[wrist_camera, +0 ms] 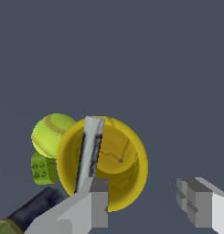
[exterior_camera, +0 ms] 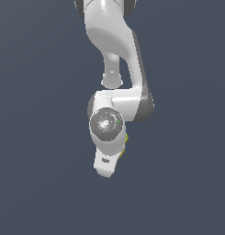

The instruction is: Pick up a designated object from a clutter of objects.

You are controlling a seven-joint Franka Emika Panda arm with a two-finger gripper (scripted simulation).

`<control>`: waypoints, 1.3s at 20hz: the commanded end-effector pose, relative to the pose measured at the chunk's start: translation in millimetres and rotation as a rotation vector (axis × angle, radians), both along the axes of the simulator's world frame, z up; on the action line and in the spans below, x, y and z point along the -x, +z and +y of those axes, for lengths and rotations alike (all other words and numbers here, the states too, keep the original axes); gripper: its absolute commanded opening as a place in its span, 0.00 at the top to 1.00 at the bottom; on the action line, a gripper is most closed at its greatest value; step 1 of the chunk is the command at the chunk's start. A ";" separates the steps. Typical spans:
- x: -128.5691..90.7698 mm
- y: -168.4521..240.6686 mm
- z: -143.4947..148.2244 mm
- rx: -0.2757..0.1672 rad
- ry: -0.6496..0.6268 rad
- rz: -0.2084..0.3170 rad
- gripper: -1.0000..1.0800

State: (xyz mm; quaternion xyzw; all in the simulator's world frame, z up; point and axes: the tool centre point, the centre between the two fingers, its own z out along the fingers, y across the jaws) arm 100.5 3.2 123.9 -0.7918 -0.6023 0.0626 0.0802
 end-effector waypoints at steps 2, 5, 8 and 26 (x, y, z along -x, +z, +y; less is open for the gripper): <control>-2.7 -11.6 -0.4 -0.021 0.060 0.005 0.38; -4.2 -19.2 -0.7 -0.034 0.097 0.009 0.38; -5.1 -24.6 -1.0 -0.044 0.123 0.011 0.38; 1.1 -56.5 0.9 -0.052 0.144 0.013 0.38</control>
